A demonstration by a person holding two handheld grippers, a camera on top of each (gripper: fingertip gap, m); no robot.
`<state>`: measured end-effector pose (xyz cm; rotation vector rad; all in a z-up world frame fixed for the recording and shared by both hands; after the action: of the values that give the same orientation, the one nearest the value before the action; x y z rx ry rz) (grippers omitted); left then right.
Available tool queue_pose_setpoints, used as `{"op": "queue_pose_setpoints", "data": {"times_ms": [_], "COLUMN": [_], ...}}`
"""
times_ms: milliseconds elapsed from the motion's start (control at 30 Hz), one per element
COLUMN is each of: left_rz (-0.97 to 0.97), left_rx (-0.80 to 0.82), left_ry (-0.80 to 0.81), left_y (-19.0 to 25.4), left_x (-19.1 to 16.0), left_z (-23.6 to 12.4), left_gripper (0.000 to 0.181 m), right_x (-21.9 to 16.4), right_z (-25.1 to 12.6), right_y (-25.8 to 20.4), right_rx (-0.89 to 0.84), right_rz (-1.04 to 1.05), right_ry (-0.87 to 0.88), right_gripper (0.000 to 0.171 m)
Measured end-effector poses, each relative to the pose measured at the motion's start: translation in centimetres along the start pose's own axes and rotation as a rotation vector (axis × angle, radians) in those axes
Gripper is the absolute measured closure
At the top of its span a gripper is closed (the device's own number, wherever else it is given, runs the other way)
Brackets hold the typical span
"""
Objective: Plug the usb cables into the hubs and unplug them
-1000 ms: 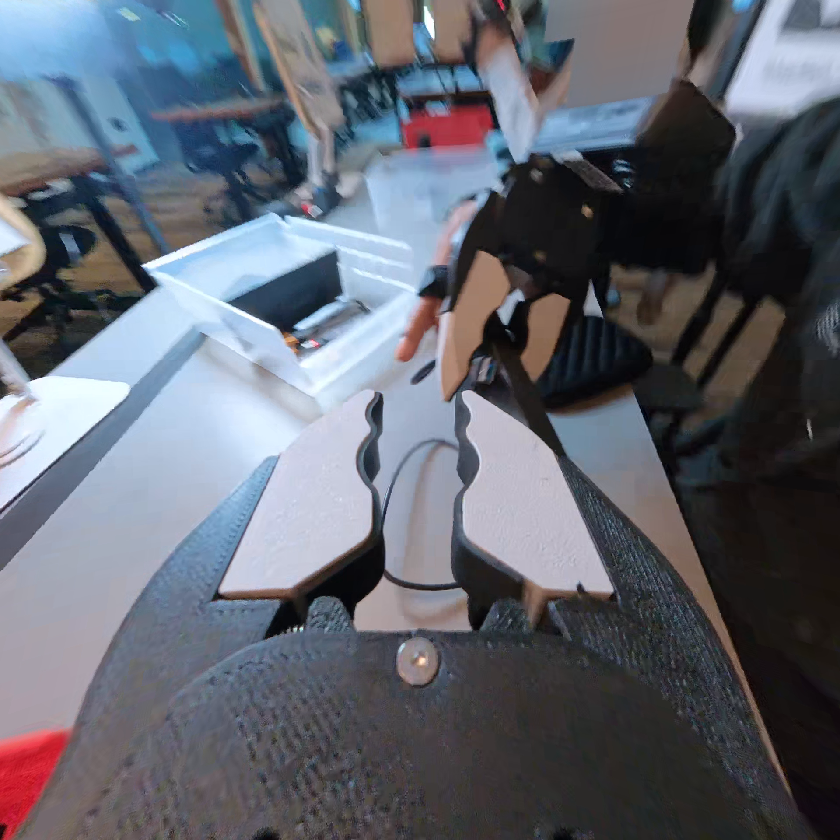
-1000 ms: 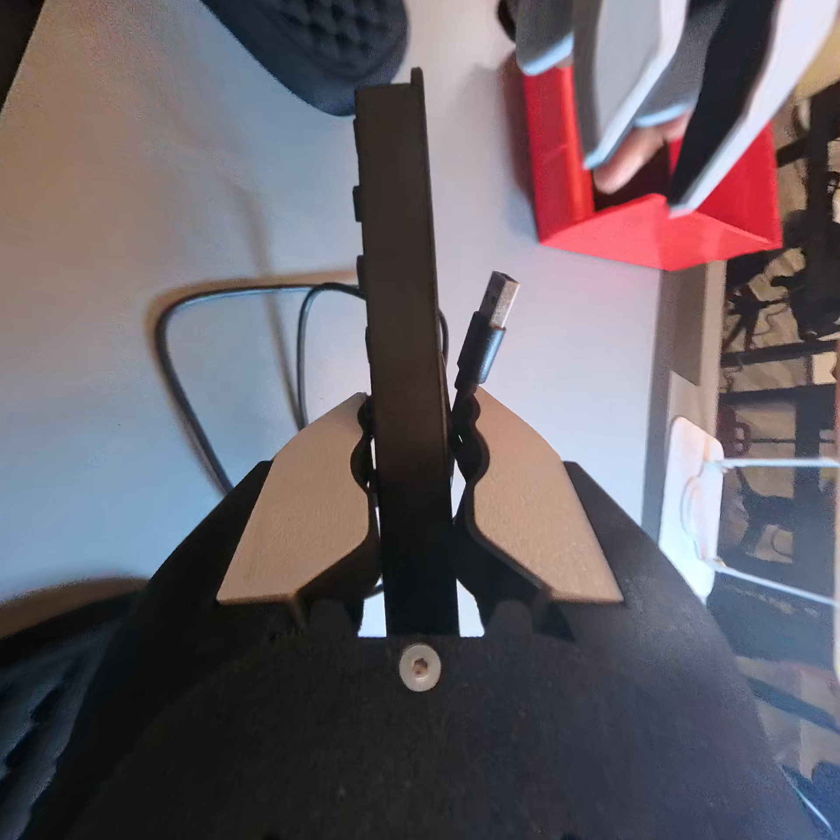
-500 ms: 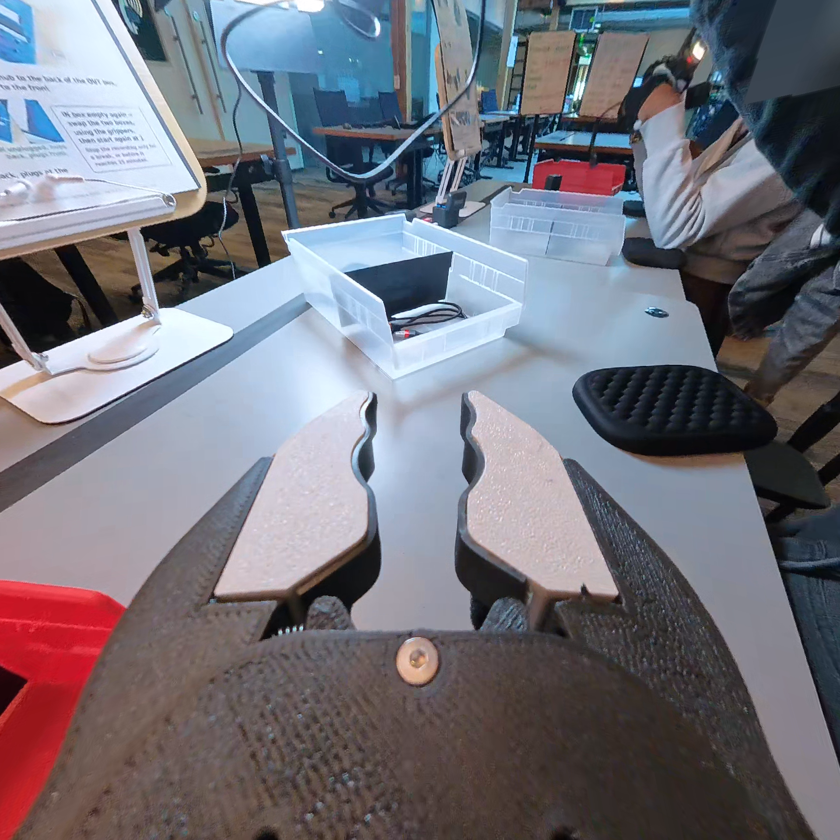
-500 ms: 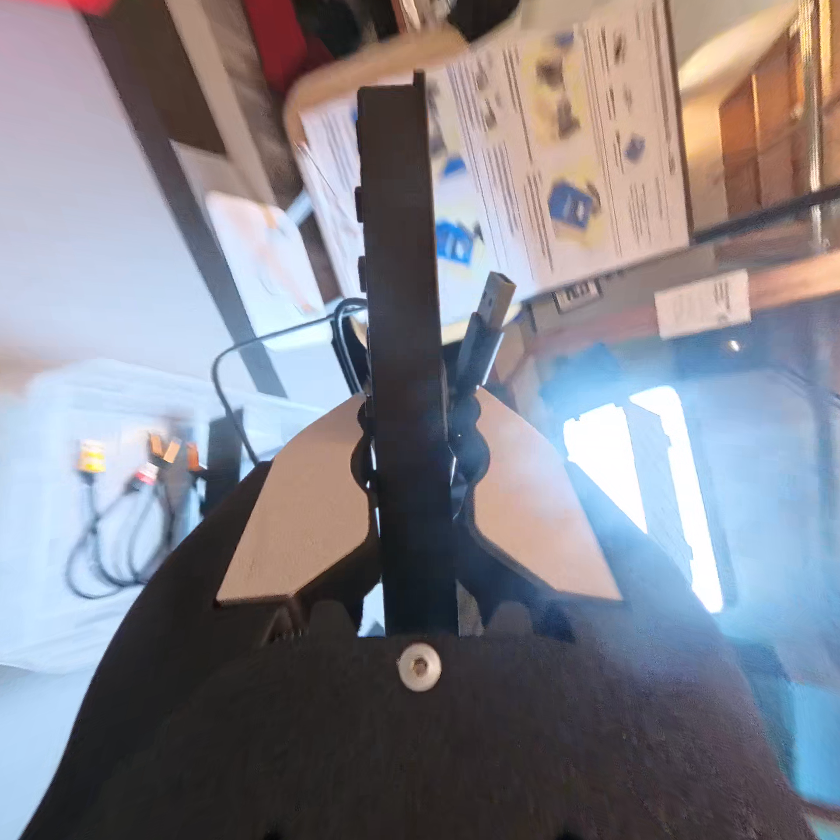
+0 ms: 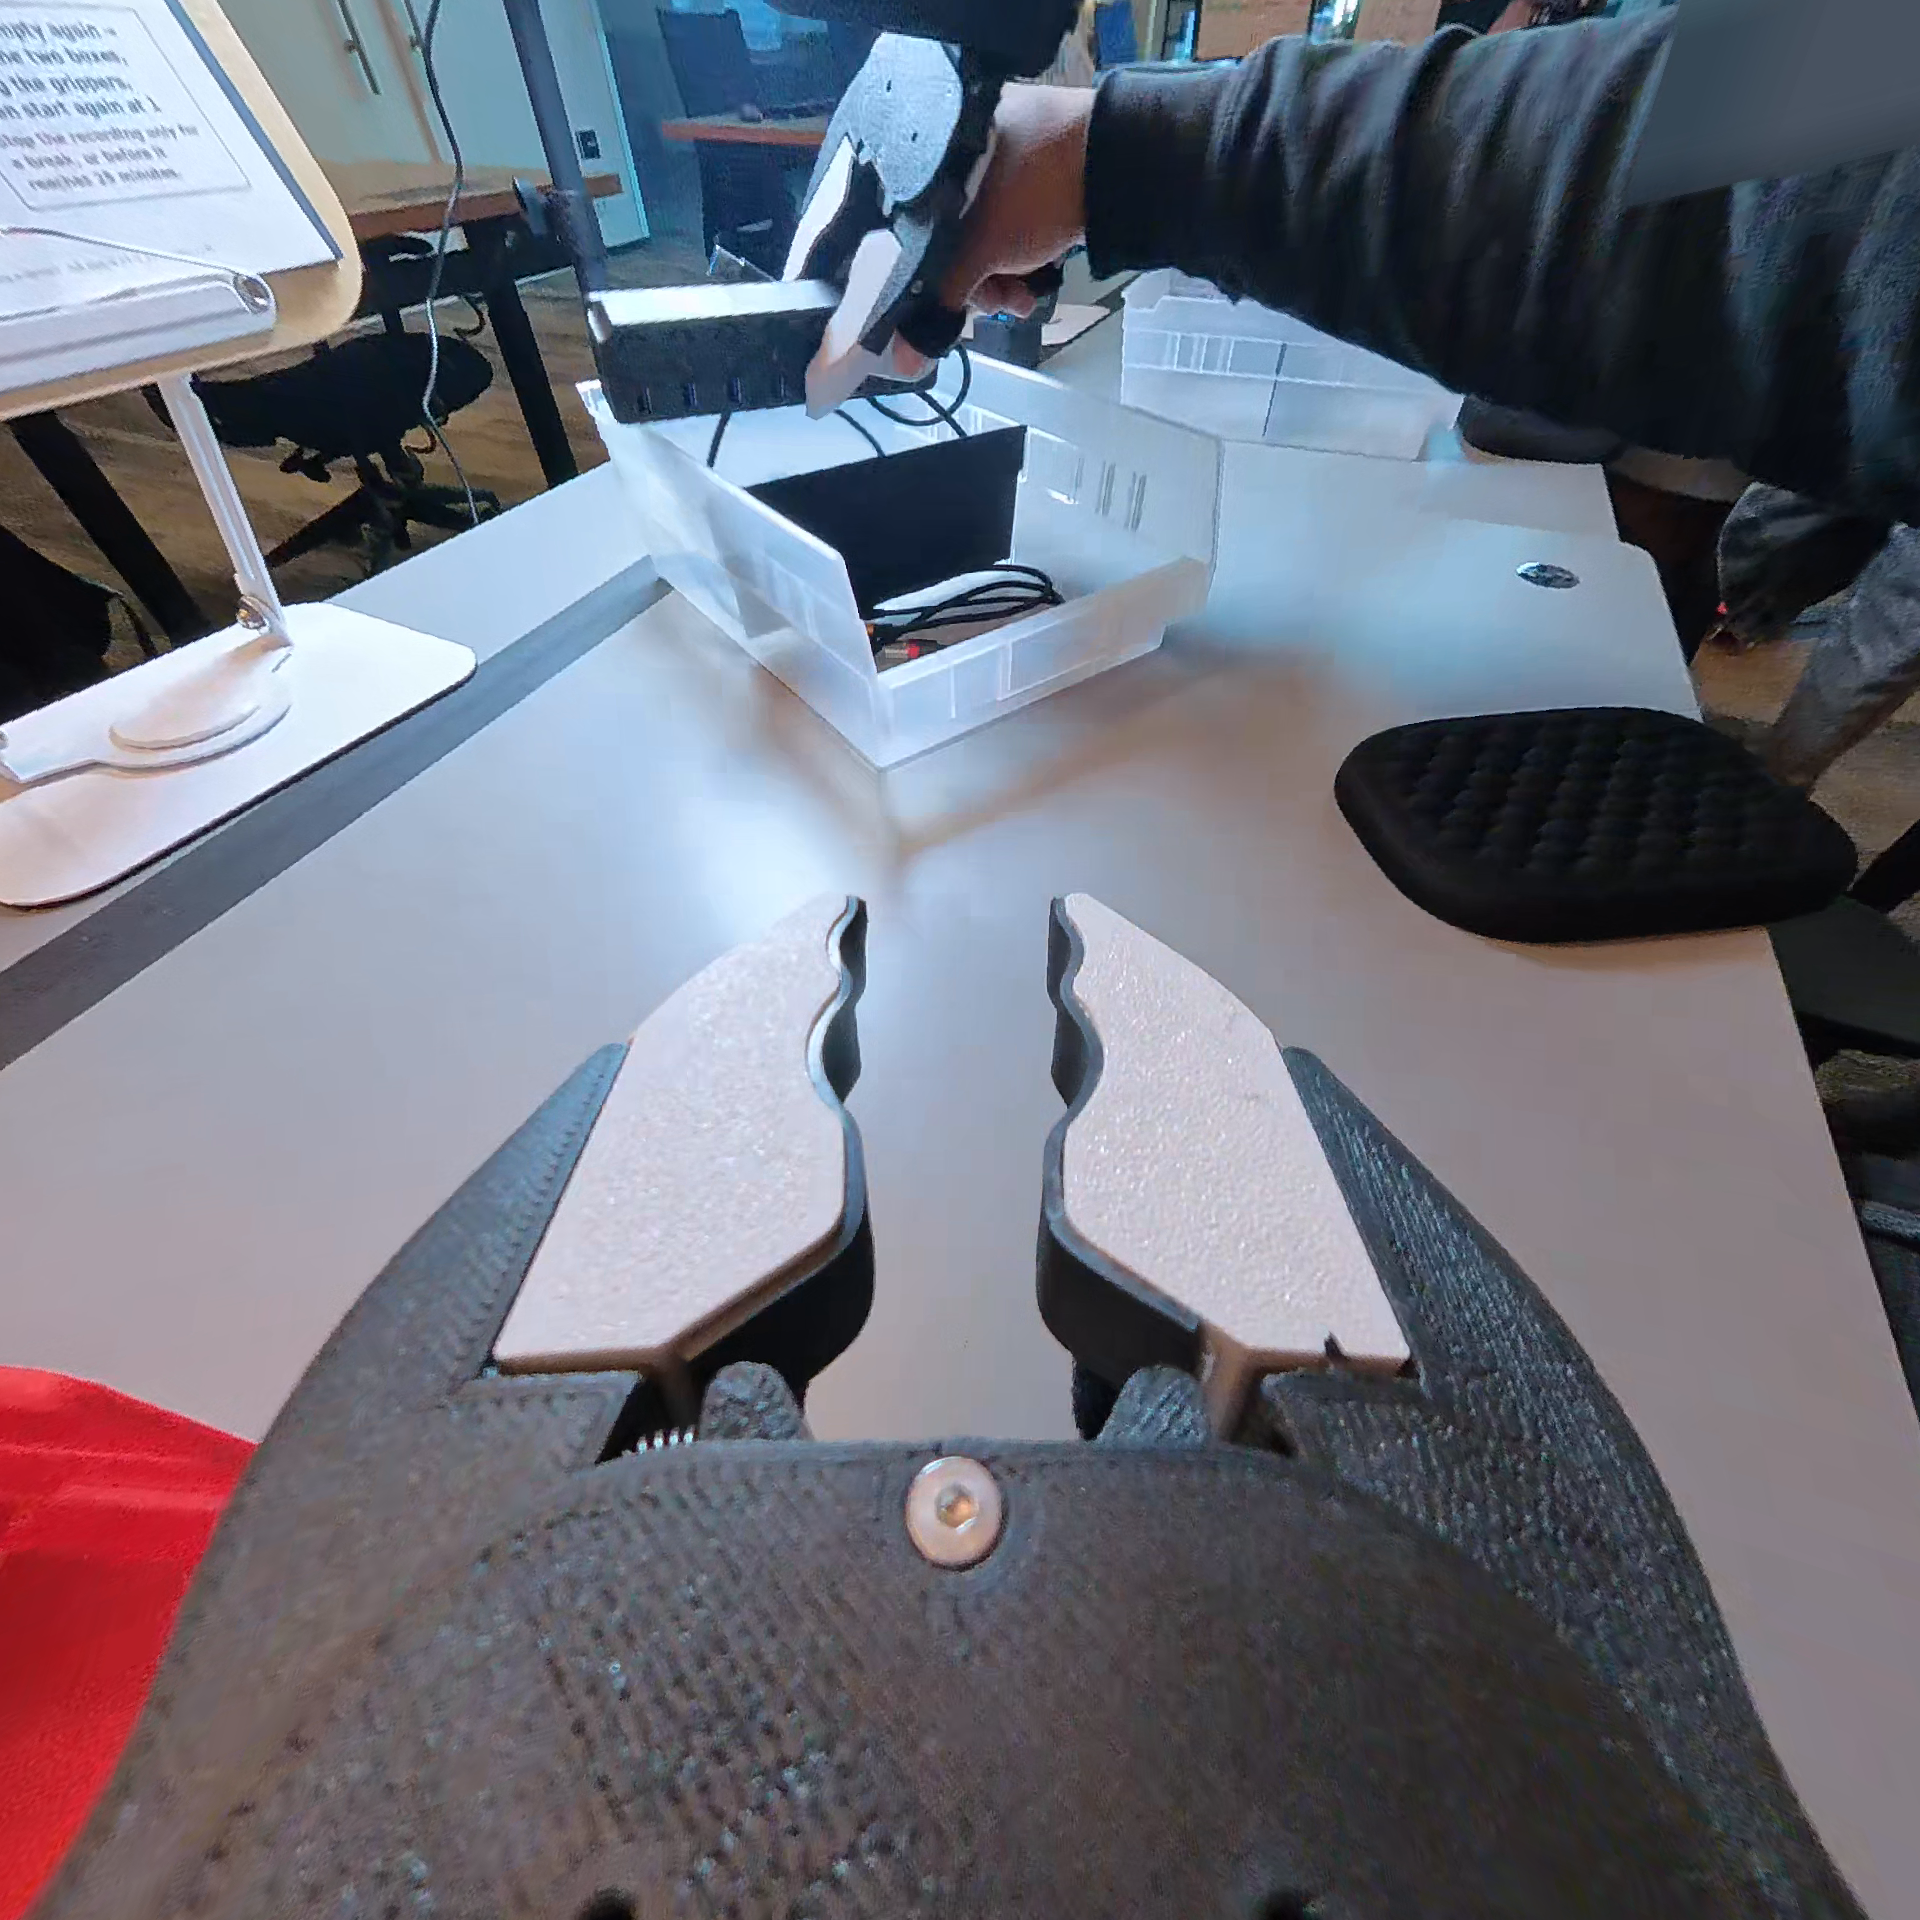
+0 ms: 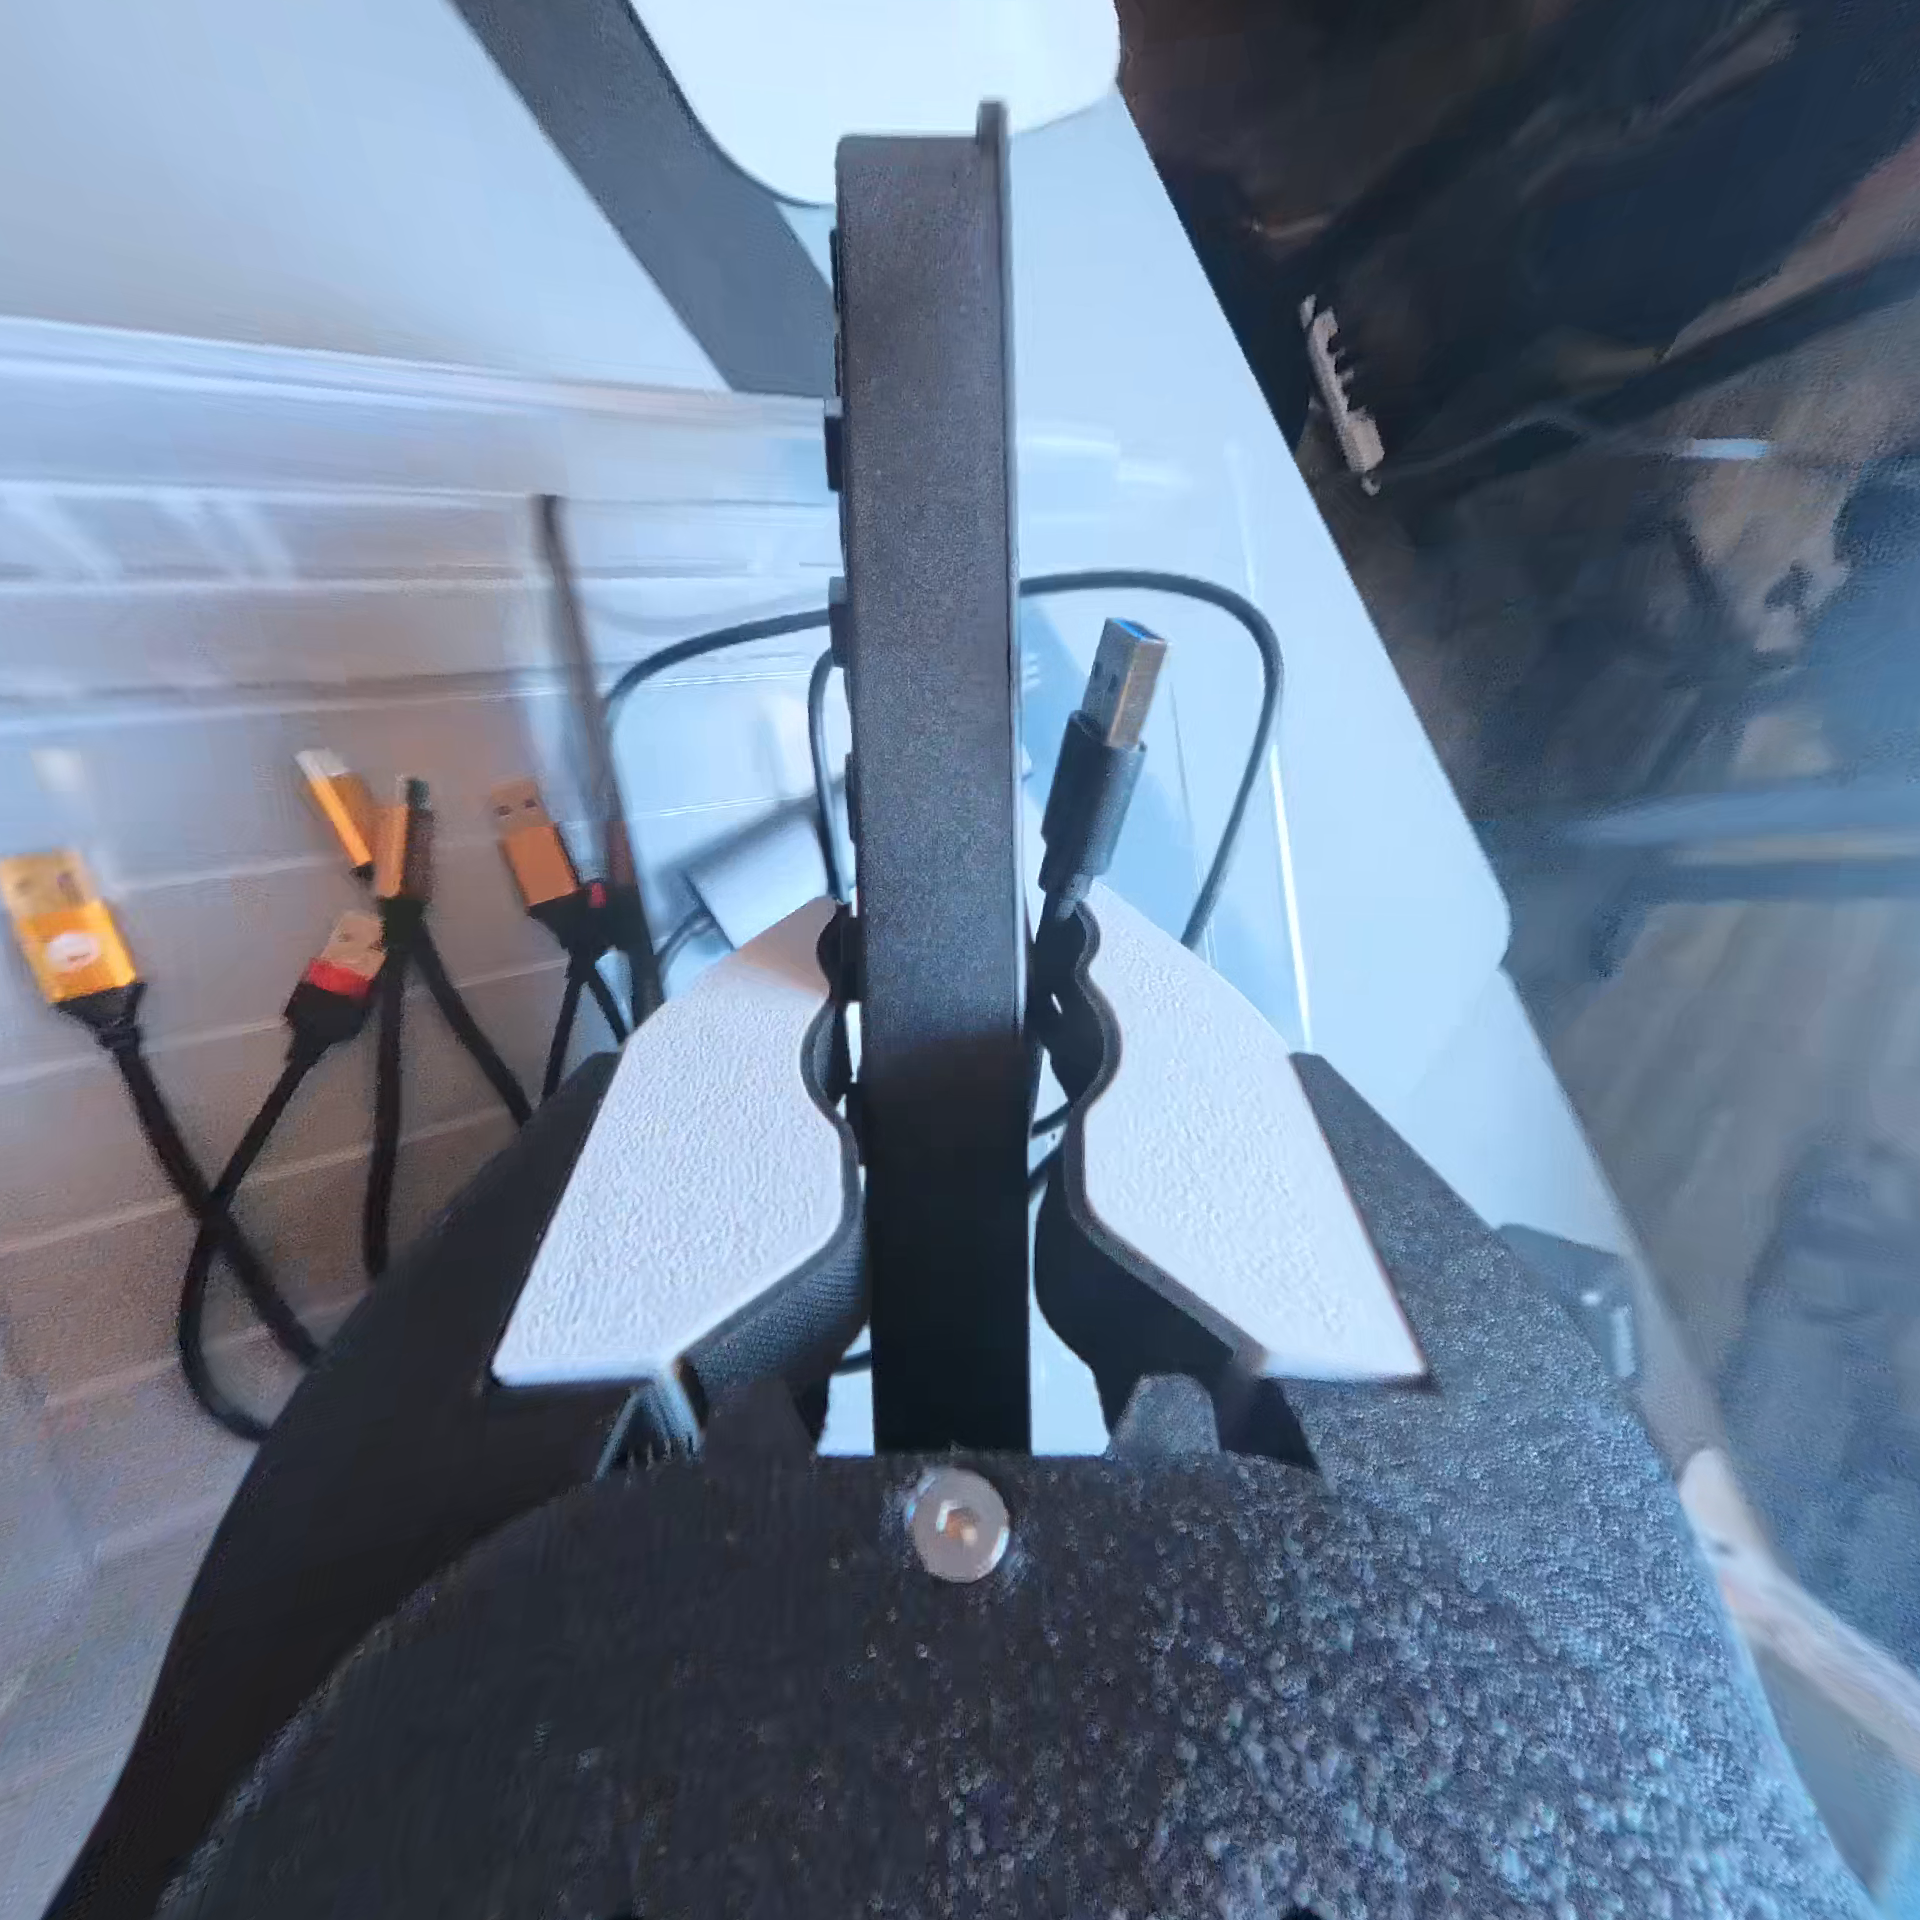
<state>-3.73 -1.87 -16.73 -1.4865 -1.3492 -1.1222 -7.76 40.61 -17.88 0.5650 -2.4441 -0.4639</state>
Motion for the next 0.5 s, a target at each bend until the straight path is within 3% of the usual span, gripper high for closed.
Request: {"op": "queue_pose_setpoints", "data": {"times_ms": [167,267,333,500], "left_rz": [-0.006,-0.024,-0.028,-0.003], "left_rx": [0.005,0.02,0.044,0.158], "left_ry": [-0.037,-0.053,-0.059,-0.12], "left_y": [-0.3,-0.7,-1.1,-3.4], "left_x": [-0.9,-1.2,-1.1,-0.9], "left_z": [0.4,0.4,0.0,-3.3], "left_gripper": [0.147,0.143,0.139,0.126], "right_x": [-3.7,-4.1,-2.7,2.8], "right_z": [2.3,2.7,1.9,-4.6], "right_y": [2.1,2.7,2.9,2.7], "right_rx": [0.024,0.016,0.029,0.032], "right_rz": [0.065,0.067,0.098,0.173], "right_ry": [-0.26,-0.324,-0.239,0.114], "right_gripper": [0.131,0.111,0.096,0.094]}}
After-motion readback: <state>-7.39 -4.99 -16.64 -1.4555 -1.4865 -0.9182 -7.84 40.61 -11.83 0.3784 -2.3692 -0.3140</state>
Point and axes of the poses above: each gripper's, where its closed fingertips meet, z out along the fingers, x out of its top, y = z × x across the jaws, the point moved 2 cm from there along -z, back along the fingers
